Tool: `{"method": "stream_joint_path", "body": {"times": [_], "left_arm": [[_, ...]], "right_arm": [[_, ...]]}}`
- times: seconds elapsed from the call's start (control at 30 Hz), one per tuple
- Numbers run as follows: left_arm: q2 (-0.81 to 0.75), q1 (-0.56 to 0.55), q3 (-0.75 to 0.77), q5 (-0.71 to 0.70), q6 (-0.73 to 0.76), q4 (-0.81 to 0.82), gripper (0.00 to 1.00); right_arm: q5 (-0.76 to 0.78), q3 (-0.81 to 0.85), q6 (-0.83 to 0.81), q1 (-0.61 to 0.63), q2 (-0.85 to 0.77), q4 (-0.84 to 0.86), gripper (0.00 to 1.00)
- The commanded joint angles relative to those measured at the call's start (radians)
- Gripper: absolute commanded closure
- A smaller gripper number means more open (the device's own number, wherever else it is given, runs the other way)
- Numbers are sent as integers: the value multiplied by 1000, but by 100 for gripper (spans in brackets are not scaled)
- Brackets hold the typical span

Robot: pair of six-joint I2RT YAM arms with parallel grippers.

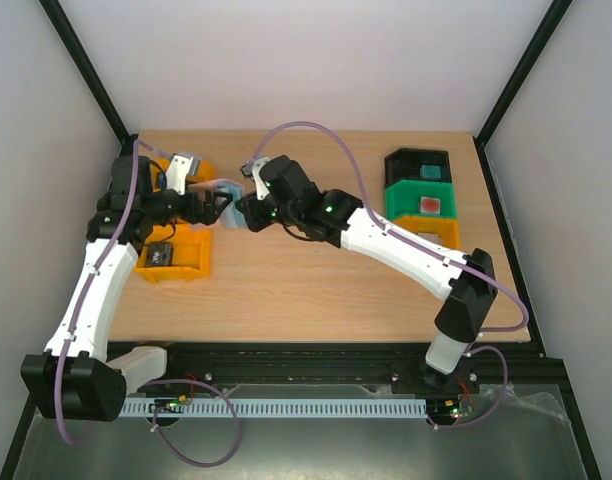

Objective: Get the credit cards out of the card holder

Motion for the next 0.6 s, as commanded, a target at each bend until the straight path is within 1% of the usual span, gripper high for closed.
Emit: {"method": "stream_joint_path", "body": {"times": [0.0, 0.1, 0.27, 0.4, 0.47, 0.5, 0.53, 0.57], "left_arm": [[-16, 9, -15, -110, -9, 28, 1], [-25, 27, -15, -107, -9, 25, 1], [-37, 56, -10, -49, -16, 17, 1], [-42, 71, -8, -2, -18, 9, 0], [-45, 76, -3, 24, -14, 3, 0], [-47, 79, -1, 34, -11, 0, 0], [-49, 85, 2, 41, -6, -5, 1], [-50, 90, 5, 44, 0, -10, 1]], "right_arm": [[-86, -18, -35, -1, -102, 58, 98], [-137, -50, -41, -27, -156, 77, 98], [-338, -151, -30, -121, -239, 138, 98], [-425, -210, -30, -166, -289, 165, 98], [-403, -218, -35, -175, -300, 152, 98], [-359, -218, -35, -174, -303, 138, 98], [-289, -209, -27, -175, -302, 117, 98], [-186, -198, -11, -175, -297, 88, 98]]}}
